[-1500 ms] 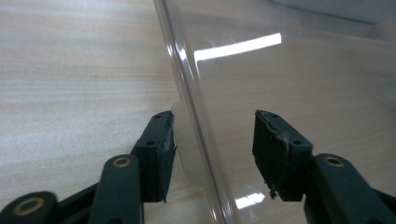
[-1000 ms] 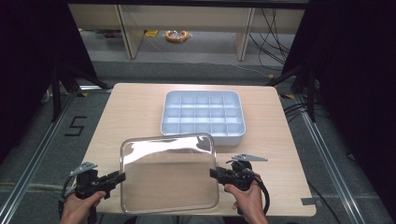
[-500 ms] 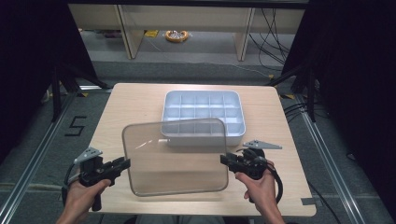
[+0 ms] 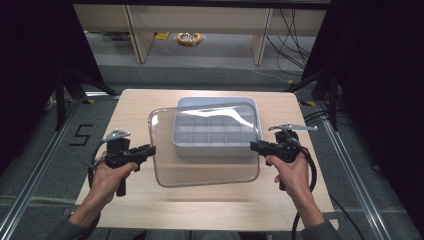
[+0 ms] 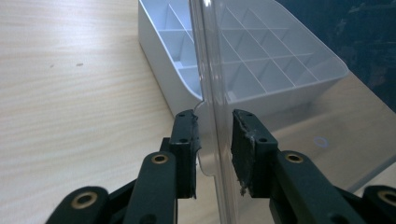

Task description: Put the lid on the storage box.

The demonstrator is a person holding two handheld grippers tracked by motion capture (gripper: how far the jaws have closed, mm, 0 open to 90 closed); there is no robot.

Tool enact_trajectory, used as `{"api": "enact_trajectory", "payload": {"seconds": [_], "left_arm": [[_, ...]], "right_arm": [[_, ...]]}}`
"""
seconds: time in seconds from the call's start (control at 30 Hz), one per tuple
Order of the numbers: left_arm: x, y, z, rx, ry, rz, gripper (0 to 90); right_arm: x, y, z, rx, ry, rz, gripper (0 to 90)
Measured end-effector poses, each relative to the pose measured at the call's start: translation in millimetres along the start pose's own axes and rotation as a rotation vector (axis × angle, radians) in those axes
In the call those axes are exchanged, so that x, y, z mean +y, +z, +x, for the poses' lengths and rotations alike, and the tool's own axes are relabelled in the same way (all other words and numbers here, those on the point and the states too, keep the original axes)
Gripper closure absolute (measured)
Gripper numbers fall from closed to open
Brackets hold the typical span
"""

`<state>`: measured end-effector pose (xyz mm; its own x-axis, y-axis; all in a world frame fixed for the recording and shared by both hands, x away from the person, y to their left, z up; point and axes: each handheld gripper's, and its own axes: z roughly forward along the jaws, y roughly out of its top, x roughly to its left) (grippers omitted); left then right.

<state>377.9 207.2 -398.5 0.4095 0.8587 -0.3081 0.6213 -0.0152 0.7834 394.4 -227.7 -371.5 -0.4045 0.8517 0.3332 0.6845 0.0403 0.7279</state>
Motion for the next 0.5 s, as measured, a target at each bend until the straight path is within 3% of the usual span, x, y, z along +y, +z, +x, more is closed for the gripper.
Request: {"api": "enact_trajectory", "payload": {"seconds": [0.1, 0.2, 0.23, 0.3, 0.33, 0.43, 0.5], "left_arm": [[11.6, 10.2, -1.2, 0.008, 0.008, 0.009, 70.0], [24.8, 20.4, -0.3, 0.007, -0.009, 0.009, 70.0], [29.2, 23.5, 0.2, 0.011, -0.008, 0.011, 70.1], [38.4, 29.8, 0.6, 0.022, -0.007, 0.019, 69.9], [47.1, 36.7, 0.7, 0.025, -0.02, 0.02, 69.9], [55.3, 43.0, 3.0, 0.025, -0.015, 0.036, 69.7], [62.6, 50.2, 3.1, 0.034, -0.017, 0.037, 69.6]], "right_arm": [[8.0, 2.0, -3.7, -0.016, 0.012, 0.011, 64.7], [17.6, 4.7, -11.0, -0.024, 0.016, 0.016, 64.6], [21.0, 5.5, -10.6, -0.025, 0.048, 0.023, 64.6], [31.8, 8.1, -18.1, -0.025, 0.041, 0.02, 64.5], [35.3, 9.0, -17.6, -0.042, 0.06, 0.019, 64.4], [42.9, 10.1, -22.7, -0.049, 0.035, 0.013, 64.4], [50.6, 12.0, -23.0, -0.051, 0.076, 0.015, 64.4]]}}
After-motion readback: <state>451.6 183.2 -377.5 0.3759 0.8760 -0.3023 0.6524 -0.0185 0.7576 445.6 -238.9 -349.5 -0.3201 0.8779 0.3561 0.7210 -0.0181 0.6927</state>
